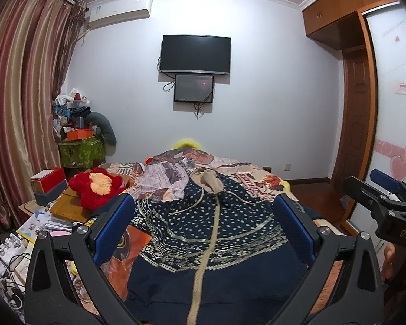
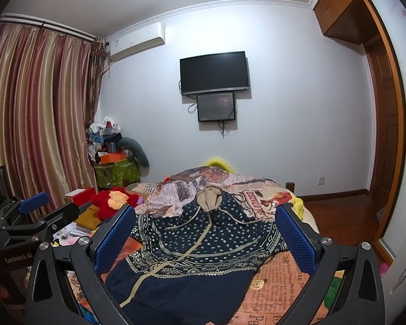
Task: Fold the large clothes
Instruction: 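Lower both grippers onto the hoodie hem and grasp the fabric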
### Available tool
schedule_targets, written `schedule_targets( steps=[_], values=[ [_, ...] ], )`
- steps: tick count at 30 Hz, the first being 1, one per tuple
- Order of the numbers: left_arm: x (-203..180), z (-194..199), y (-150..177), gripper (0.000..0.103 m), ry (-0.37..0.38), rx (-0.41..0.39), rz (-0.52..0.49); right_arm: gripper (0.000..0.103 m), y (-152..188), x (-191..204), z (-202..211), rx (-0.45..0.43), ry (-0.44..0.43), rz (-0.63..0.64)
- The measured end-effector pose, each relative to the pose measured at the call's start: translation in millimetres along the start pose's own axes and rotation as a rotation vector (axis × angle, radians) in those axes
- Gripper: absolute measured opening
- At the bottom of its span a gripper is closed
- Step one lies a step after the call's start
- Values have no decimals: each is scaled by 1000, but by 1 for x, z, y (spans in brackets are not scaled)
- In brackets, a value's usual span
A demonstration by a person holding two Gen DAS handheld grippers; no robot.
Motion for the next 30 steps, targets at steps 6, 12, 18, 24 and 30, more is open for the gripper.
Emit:
schedule_targets(
  steps=[6,12,18,24,30],
  values=[
    [23,-55,-6,103,-39,69,-12,103,-3,-9,-45,27,26,32],
    [57,-141,-7,103,-46,230,11,103,-7,-25,-113,89,45,67],
    [87,-240,1,103,-101,395,21,103,-6,-49,-205,217,20,69],
    [140,-326,36,103,-226,541,60,103,14,-62,-290,367,-33,29],
    [215,-376,91,103,-394,692,171,103,66,-65,-375,563,-77,8]
  ],
)
Point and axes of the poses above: each gripper's, at about its wrist camera, not at the fingertips, and z roughly against the way its jaws point, x to its left, y to its underside, the point moved 4 cm from there along -z, roughly the way its jaws point, and after that the axes turned 6 degrees about -y, right-handed, at the moved point
